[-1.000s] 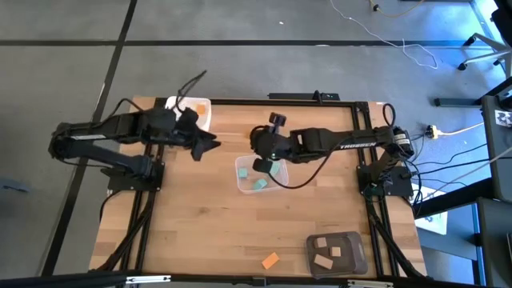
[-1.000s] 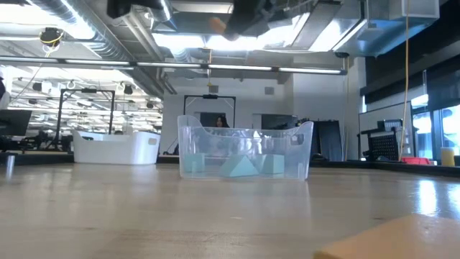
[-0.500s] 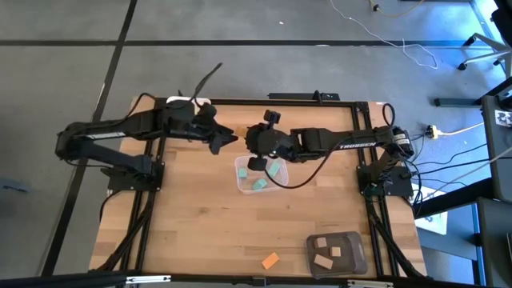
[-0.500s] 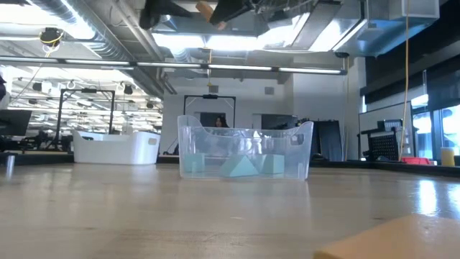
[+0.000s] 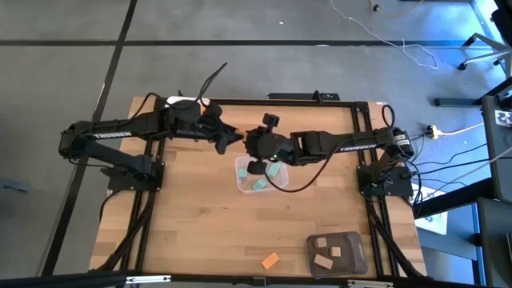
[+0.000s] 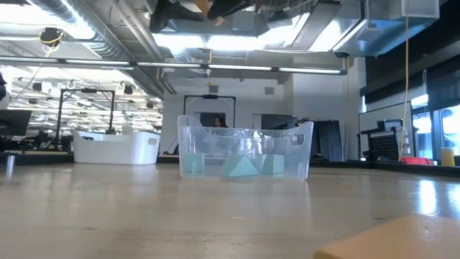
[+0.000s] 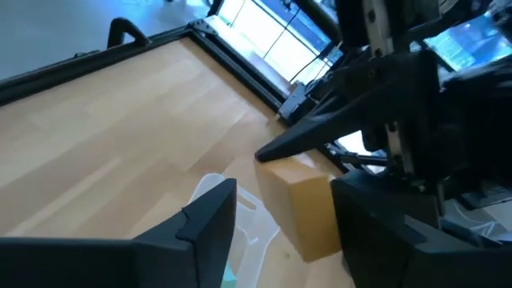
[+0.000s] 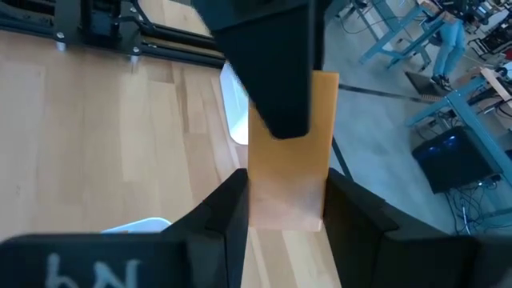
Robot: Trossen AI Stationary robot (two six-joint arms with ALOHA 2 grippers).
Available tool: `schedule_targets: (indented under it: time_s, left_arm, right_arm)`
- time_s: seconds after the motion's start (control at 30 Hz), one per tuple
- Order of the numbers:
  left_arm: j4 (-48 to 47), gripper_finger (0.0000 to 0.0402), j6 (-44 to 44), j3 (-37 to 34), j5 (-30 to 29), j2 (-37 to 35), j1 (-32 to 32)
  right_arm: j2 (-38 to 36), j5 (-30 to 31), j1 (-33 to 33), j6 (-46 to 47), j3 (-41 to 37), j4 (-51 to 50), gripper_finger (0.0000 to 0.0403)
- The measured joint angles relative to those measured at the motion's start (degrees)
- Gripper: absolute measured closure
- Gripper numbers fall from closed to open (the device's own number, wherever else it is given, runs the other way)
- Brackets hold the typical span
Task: Sort & place blocks by color
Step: Put the top yellow block into the white bin
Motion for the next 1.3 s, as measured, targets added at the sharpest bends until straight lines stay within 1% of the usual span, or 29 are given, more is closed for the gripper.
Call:
schedule_targets:
  time_s: [0.17, 0.37, 0.7, 0.77, 0.87, 0.97, 1.13, 1.2, 1.3]
  left_arm:
    - [0.2, 0.0257, -0.1, 0.0, 0.2, 0.2, -0.1]
    - [-0.2, 0.0351, 0.5, 0.0, -0.5, 0.4, -0.1]
    - [-0.4, 0.0355, 2.4, 0.0, -0.9, 1.0, 0.3]
    - [-0.3, 0.0355, 2.5, 0.0, -0.8, 1.0, 0.2]
    - [-0.6, 0.0355, 3.7, 0.0, -0.6, 1.0, 0.2]
    - [-0.7, 0.0355, 4.3, 0.0, -0.6, 1.2, 0.2]
    - [-1.0, 0.0355, 5.6, 0.0, -3.5, 1.1, 0.2]
    - [-2.6, 0.0355, 6.1, 0.0, -5.4, 1.1, 0.7]
    - [-5.8, 0.0355, 6.1, 0.0, -6.3, 0.2, 2.3]
  right_arm:
    - [0.1, 0.0, 0.0, 0.1, 0.0, -0.1, 0.0275]
    - [0.1, 1.2, 0.0, -0.3, 0.0, -0.4, 0.0275]
    - [0.1, 0.8, 0.0, 0.0, -0.1, -0.7, 0.0279]
    - [0.1, 0.6, 0.0, 0.0, -0.1, -0.7, 0.0269]
    - [0.1, -0.3, 0.0, 0.2, -0.1, -0.5, 0.024]
    - [0.0, -0.9, 0.1, 0.0, 0.1, 0.4, 0.0221]
    - [-0.2, -0.6, 0.0, -0.1, 0.1, 0.8, 0.0214]
    - [-0.2, -0.6, 0.1, -0.1, 0.8, 0.2, 0.0213]
    - [-0.3, -0.7, 0.3, 0.0, 3.2, -1.1, 0.0212]
